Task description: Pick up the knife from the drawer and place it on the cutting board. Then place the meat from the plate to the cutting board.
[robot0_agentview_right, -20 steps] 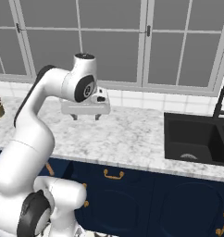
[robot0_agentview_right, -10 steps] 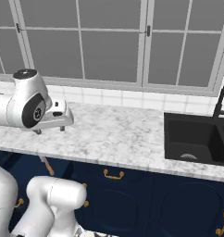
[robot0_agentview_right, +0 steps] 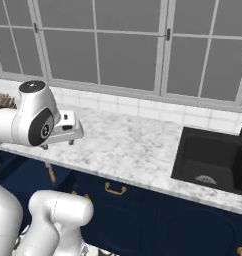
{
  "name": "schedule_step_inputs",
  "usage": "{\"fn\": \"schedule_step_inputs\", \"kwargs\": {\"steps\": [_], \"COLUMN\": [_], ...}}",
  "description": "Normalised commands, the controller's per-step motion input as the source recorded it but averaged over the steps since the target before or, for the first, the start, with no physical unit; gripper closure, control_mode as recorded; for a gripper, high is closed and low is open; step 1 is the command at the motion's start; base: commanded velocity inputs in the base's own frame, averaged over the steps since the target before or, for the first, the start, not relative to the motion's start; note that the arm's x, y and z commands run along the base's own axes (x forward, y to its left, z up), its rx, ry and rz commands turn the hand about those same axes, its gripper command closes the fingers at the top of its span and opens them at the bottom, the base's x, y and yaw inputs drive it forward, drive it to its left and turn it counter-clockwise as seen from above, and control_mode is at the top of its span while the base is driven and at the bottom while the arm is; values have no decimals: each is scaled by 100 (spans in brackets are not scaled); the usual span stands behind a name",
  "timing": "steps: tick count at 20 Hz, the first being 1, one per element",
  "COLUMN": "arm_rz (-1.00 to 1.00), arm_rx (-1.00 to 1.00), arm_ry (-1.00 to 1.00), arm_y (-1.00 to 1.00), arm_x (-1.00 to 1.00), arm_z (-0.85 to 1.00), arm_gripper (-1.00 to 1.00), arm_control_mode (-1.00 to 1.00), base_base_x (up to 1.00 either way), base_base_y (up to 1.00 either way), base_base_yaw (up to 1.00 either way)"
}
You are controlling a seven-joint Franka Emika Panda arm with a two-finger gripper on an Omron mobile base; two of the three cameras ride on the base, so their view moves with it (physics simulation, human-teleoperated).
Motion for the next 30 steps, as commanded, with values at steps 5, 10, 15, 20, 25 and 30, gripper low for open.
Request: {"fn": "schedule_step_inputs", "kwargs": {"steps": [5,10,15,20,25,30], "arm_rz": [0,0,0,0,0,0], "arm_rx": [0,0,0,0,0,0], "arm_ry": [0,0,0,0,0,0], "arm_y": [0,0,0,0,0,0], "arm_x": [0,0,0,0,0,0], "arm_z": [0,0,0,0,0,0], "arm_gripper": [-100,-100,-100,-100,-100,-100], "arm_control_mode": [100,100,100,100,100,100], "base_base_x": [-38,-25,-27,-2,31,16], "base_base_y": [-48,0,-46,-73,-32,-60], "base_base_yaw": [72,95,75,53,20,29]}}
